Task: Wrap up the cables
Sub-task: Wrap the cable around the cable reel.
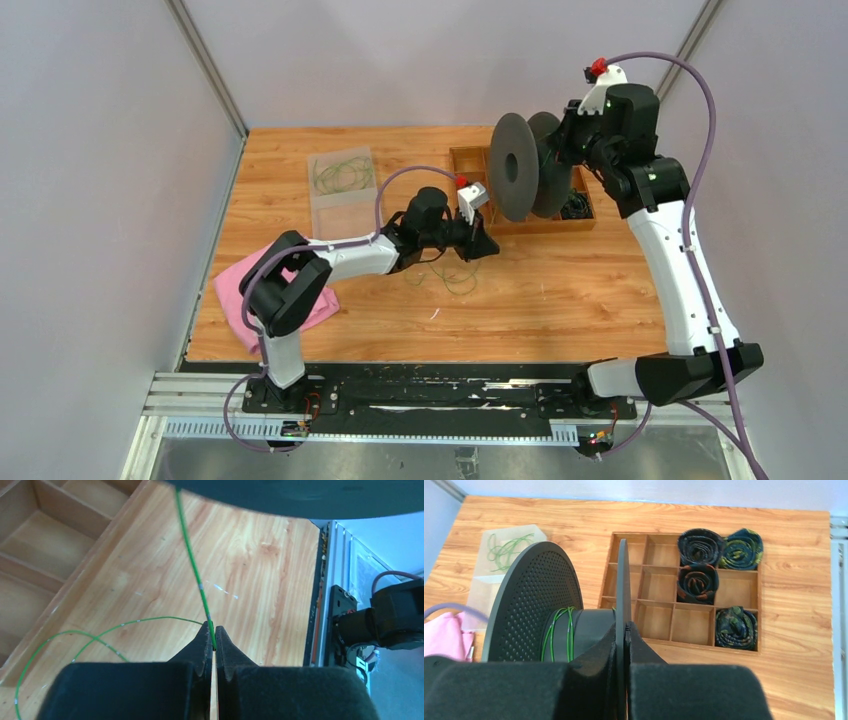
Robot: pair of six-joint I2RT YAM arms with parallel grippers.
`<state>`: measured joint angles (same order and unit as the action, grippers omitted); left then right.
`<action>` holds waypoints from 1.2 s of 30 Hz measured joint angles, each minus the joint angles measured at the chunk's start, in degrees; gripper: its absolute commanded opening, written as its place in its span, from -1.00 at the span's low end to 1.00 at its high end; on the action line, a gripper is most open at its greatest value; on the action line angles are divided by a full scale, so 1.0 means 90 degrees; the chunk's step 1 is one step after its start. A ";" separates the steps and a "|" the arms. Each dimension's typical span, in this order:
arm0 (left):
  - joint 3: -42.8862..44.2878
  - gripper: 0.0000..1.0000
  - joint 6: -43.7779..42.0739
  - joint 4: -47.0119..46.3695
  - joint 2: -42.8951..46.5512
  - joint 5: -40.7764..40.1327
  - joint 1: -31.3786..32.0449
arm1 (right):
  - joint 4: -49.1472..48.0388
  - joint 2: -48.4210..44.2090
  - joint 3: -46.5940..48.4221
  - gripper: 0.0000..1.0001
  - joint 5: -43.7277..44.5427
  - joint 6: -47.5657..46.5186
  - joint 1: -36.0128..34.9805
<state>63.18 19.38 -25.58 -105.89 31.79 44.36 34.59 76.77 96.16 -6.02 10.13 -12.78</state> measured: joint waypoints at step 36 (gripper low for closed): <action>0.2732 -0.92 -0.0801 0.3900 0.0160 0.0068 0.0753 | -0.1921 -0.0299 -0.2939 -0.99 0.2103 -0.0712 -0.0962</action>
<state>87.77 12.16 9.52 -104.44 32.40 51.13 17.30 74.08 69.71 12.91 3.73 -21.43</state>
